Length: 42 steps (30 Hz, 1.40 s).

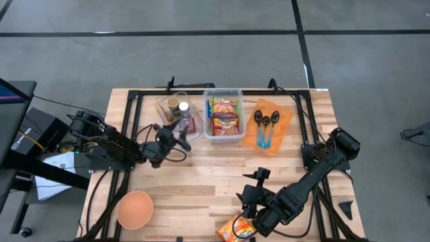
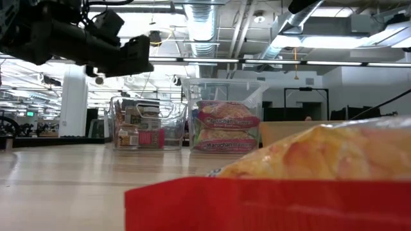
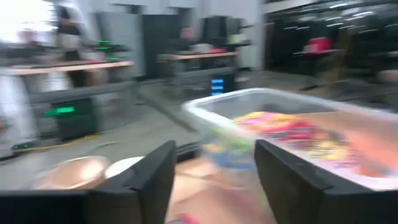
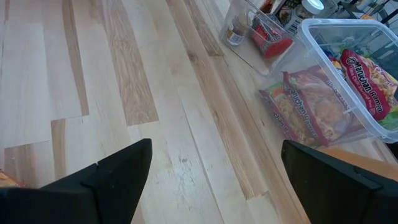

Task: Pick & Place Food Item
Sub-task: Adjust the bins

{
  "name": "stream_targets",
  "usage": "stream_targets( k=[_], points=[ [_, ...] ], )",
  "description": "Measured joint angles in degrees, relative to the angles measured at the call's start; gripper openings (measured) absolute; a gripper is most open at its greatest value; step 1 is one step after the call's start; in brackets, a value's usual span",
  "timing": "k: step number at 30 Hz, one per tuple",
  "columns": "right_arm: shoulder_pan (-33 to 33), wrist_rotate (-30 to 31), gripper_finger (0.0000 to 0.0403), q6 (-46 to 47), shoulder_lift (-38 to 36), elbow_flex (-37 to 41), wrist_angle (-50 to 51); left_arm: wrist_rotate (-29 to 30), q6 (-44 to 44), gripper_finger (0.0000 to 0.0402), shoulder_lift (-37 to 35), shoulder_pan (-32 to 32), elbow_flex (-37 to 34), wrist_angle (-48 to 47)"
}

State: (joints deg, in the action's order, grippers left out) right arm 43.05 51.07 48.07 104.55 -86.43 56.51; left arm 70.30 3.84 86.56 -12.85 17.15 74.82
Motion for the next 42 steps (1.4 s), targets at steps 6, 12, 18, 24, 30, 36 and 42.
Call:
stream_targets(
  k=[6,12,18,24,30,36,42],
  points=[
    [-0.1,0.0,0.0354,0.0,0.0,0.0,0.0,8.2,3.2,0.0057,0.0,1.0,0.0,-0.4],
    [-0.4,0.0,0.0354,0.2,0.0,0.0,-0.2,14.4,0.3,0.0003,0.0,6.2,0.0,-0.5],
    [-0.4,0.0,0.0354,0.2,0.0,0.0,-0.2,14.4,-9.2,0.0001,0.0,7.4,0.0,-4.7],
    [0.0,0.0,0.0354,0.5,0.0,0.0,-0.2,0.7,-34.2,0.0000,0.1,8.0,0.0,-23.4],
    [0.4,-0.2,0.0354,1.0,0.0,0.0,-0.1,-7.0,-37.3,0.0000,-6.2,14.7,0.4,-36.5],
    [-0.1,-0.2,0.0354,1.0,0.0,0.0,0.3,-19.6,-42.1,0.0000,-21.1,23.3,2.0,-61.0],
    [-0.5,-0.2,0.0354,1.0,0.0,0.0,0.3,-26.2,-44.4,0.0000,-27.0,26.2,1.8,-74.5]
  ],
)
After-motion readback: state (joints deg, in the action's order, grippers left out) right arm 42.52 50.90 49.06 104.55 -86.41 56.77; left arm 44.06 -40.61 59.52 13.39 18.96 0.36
